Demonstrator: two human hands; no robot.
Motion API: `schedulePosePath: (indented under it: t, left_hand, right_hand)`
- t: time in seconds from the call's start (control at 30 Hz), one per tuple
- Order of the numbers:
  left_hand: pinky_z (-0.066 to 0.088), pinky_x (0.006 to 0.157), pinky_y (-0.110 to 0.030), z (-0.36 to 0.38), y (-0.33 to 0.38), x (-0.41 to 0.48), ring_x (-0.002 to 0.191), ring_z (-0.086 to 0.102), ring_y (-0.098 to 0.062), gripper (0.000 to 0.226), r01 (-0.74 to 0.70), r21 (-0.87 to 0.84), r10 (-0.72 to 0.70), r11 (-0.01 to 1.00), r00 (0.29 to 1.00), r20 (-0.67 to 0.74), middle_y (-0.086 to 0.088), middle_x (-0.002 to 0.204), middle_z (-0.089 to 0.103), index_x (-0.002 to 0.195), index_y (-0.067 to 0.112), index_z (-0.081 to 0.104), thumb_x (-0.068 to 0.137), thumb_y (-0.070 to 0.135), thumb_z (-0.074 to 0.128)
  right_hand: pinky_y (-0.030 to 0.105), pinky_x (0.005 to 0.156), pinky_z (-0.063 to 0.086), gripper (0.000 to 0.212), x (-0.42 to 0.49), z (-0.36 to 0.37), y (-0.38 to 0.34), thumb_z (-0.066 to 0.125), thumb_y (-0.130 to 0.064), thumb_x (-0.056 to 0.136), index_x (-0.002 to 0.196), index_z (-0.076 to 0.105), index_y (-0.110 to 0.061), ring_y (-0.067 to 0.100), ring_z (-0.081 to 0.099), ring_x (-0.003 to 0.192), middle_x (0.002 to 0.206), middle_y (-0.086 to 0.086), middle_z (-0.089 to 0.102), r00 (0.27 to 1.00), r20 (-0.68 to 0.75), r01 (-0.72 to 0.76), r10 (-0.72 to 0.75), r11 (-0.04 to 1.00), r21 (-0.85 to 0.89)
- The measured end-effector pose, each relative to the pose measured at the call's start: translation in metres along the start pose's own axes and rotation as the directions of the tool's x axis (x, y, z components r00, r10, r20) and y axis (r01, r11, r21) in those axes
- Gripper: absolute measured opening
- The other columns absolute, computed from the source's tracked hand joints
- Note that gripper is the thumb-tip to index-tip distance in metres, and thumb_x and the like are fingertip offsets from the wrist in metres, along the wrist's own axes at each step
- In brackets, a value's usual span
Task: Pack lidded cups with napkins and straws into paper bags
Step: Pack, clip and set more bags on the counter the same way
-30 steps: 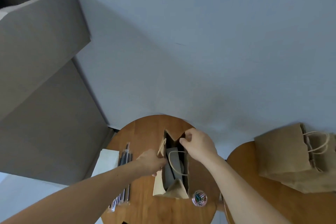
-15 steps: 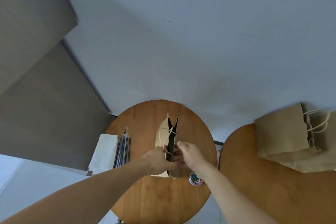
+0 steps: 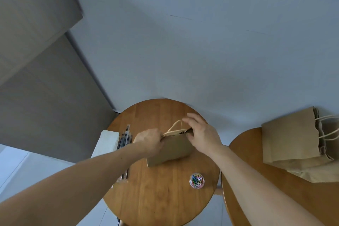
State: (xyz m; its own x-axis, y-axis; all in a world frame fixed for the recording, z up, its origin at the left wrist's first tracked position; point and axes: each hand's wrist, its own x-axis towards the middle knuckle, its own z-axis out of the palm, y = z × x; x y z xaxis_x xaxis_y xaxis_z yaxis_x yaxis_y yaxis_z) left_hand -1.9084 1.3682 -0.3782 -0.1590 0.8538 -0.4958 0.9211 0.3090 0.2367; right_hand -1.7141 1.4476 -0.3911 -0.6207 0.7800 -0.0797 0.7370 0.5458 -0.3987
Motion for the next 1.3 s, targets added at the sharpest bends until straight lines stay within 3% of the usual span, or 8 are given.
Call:
schedulePosePath:
  t: [0.17, 0.27, 0.47, 0.57, 0.67, 0.83, 1.0, 1.3]
  left_hand:
    - [0.035, 0.048, -0.026, -0.012, -0.006, 0.004, 0.059, 0.052, -0.012, 0.026, -0.051, -0.072, 0.049, 0.996, 0.998, -0.032, 0.007, 0.064, 0.053, 0.07, 0.027, 0.055, 0.095, 0.027, 0.048]
    - [0.047, 0.061, -0.029, -0.005, -0.008, 0.002, 0.077, 0.062, -0.015, 0.017, -0.045, -0.19, 0.014, 0.981, 0.987, -0.159, 0.007, 0.083, 0.066, 0.096, 0.028, 0.07, 0.089, 0.027, 0.055]
    - [0.042, 0.062, -0.023, 0.01, -0.014, 0.005, 0.082, 0.064, -0.013, 0.015, -0.067, -0.274, -0.002, 0.959, 0.97, -0.244, 0.01, 0.09, 0.068, 0.101, 0.03, 0.072, 0.093, 0.032, 0.059]
    - [0.042, 0.073, -0.026, 0.012, -0.022, 0.008, 0.087, 0.064, -0.014, 0.017, -0.066, -0.302, -0.011, 0.951, 0.969, -0.248, 0.01, 0.094, 0.07, 0.104, 0.031, 0.071, 0.096, 0.035, 0.057]
    - [0.042, 0.079, -0.031, 0.018, -0.024, 0.009, 0.087, 0.064, -0.017, 0.018, -0.069, -0.315, -0.026, 0.946, 0.958, -0.286, 0.006, 0.091, 0.07, 0.102, 0.026, 0.071, 0.098, 0.033, 0.055]
    - [0.032, 0.062, -0.028, 0.03, -0.026, 0.011, 0.072, 0.053, -0.014, 0.017, -0.059, -0.332, -0.069, 0.941, 0.93, -0.362, 0.004, 0.079, 0.067, 0.095, 0.021, 0.069, 0.098, 0.032, 0.056]
    - [0.029, 0.054, -0.011, 0.038, -0.031, 0.012, 0.067, 0.049, -0.007, 0.015, -0.081, -0.379, -0.078, 0.922, 0.919, -0.385, 0.016, 0.066, 0.054, 0.092, 0.021, 0.07, 0.096, 0.029, 0.059]
    - [0.051, 0.07, -0.037, 0.042, -0.035, 0.011, 0.08, 0.064, -0.017, 0.019, -0.102, -0.409, -0.049, 0.907, 0.938, -0.342, 0.0, 0.084, 0.071, 0.097, 0.016, 0.072, 0.097, 0.027, 0.057]
  right_hand:
    - [0.029, 0.064, 0.046, 0.012, 0.004, 0.005, 0.001, 0.059, -0.03, 0.094, 0.096, 0.069, -0.024, 0.019, 0.064, 0.084, 0.092, -0.006, 0.068, 0.999, -0.051, -0.009, 0.003, 0.993, -0.122]
    - [0.033, 0.065, 0.052, 0.015, 0.002, 0.01, -0.002, 0.058, -0.031, 0.096, 0.096, 0.07, -0.023, 0.018, 0.064, 0.08, 0.09, -0.005, 0.07, 0.996, -0.084, -0.017, 0.006, 0.991, -0.131]
    - [0.032, 0.067, 0.055, 0.017, -0.011, 0.011, 0.003, 0.064, -0.022, 0.093, 0.107, 0.071, -0.014, 0.015, 0.065, 0.081, 0.105, -0.001, 0.068, 0.971, -0.233, 0.071, -0.058, 0.996, 0.051]
    - [0.029, 0.065, 0.05, 0.017, -0.029, 0.016, 0.024, 0.063, -0.016, 0.093, 0.109, 0.066, -0.01, 0.013, 0.06, 0.076, 0.105, 0.002, 0.062, 0.867, -0.464, -0.081, 0.181, 0.97, 0.228]
    - [0.025, 0.069, 0.048, 0.01, -0.05, 0.045, 0.05, 0.058, -0.017, 0.095, 0.101, 0.066, -0.016, 0.01, 0.059, 0.078, 0.096, -0.005, 0.066, 0.883, -0.26, -0.322, 0.39, 0.908, 0.27]
    - [0.027, 0.067, 0.054, 0.016, -0.079, 0.111, 0.071, 0.053, -0.021, 0.097, 0.096, 0.068, -0.024, 0.006, 0.062, 0.078, 0.096, -0.009, 0.07, 0.877, 0.249, -0.423, 0.411, 0.906, -0.007]
    - [0.029, 0.064, 0.053, 0.021, -0.086, 0.149, 0.074, 0.049, -0.02, 0.096, 0.099, 0.069, -0.022, 0.013, 0.063, 0.079, 0.094, -0.004, 0.069, 0.781, 0.424, -0.423, 0.458, 0.888, -0.181]
    - [0.03, 0.072, 0.056, 0.022, -0.086, 0.166, 0.073, 0.049, -0.03, 0.099, 0.101, 0.068, -0.02, 0.015, 0.067, 0.086, 0.097, -0.002, 0.071, 0.776, 0.426, -0.4, 0.466, 0.885, -0.24]
